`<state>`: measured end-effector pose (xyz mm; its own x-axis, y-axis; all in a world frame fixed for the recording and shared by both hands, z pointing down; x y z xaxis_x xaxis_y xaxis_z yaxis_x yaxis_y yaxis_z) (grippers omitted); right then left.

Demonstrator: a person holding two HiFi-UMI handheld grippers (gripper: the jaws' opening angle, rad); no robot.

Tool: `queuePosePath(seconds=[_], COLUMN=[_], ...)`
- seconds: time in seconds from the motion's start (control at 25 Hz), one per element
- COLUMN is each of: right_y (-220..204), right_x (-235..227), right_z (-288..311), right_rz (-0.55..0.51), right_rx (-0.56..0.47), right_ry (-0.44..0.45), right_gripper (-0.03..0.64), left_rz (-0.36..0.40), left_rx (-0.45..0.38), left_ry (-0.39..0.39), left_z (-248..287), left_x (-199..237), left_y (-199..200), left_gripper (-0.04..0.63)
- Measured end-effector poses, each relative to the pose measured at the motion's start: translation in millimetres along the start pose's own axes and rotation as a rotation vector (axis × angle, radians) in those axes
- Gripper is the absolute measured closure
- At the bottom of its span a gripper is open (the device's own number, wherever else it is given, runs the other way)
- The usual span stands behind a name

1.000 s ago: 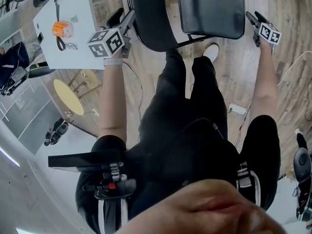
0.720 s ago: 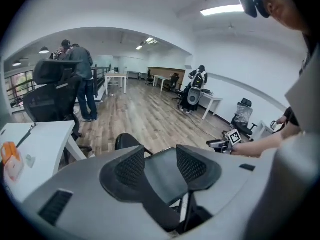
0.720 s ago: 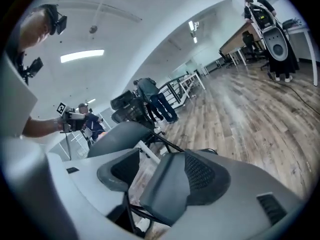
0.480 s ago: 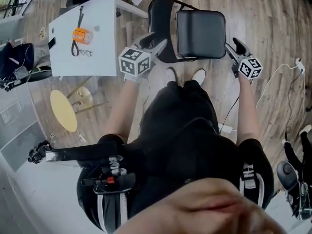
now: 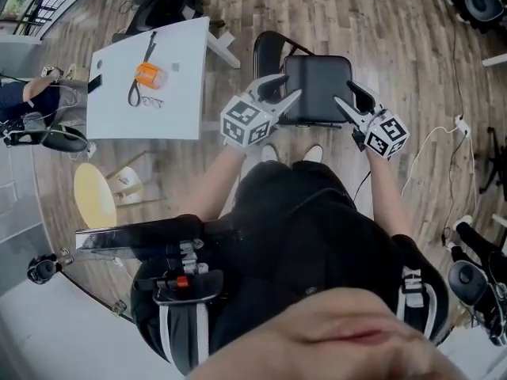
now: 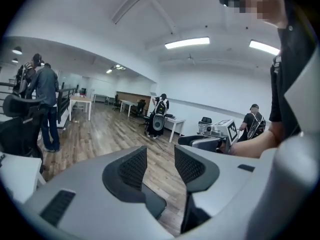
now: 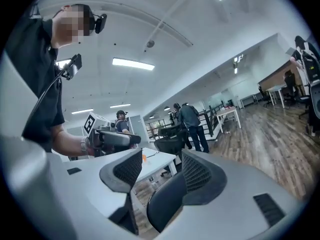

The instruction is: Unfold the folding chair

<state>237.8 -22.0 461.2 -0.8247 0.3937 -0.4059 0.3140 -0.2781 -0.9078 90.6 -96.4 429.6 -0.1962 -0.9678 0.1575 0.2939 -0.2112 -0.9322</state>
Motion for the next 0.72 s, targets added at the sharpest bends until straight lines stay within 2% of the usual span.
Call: queuePosePath(seconds=[0.12, 0.2, 0.32, 0.4, 0.72], right_y=[28.2, 42.2, 57.2, 70.3, 88.0], right_x=[35.3, 56.2, 84.1, 97.2, 133.5], right_z=[6.9, 7.7, 6.1, 12.3, 31.7], right_rz=[-0.027, -0.059, -0.112, -0.147, -0.245], right_rx=[-0.044, -0.054, -0.073, -0.092, -0.090], right_ry=[0.036, 0.050, 0.051, 0.065, 0.088], right_gripper=[0.414, 0.425, 0.517, 0.600, 0.609], left_rz=[0.093, 0.140, 0.145, 0.134, 0.153], left_rx=[-0.060, -0.097, -0.147, -0.165, -0.192], left_ry=[0.006, 0.015, 0.012, 0.001, -0.028], left_z=[-17.4, -29.9, -50.2, -59.5, -75.5], left_x=[-15.5, -24.3, -33.1, -30.7, -25.2], left_y=[17.4, 26.7, 36.1, 42.6, 59.4], left_gripper=[0.481, 0.539, 0.588, 0.591, 0.591])
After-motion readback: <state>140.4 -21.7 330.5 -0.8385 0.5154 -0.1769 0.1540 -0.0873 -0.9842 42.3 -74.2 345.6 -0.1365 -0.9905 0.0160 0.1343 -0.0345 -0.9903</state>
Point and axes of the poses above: the fingertips, and each gripper's own axes: z forward along the fingers, x to its left, y out of its top, the point moved 3 cm from there along -z, backward along the fingers, and after that the axes turned 5 degrees about z, right-handed, at the moved point
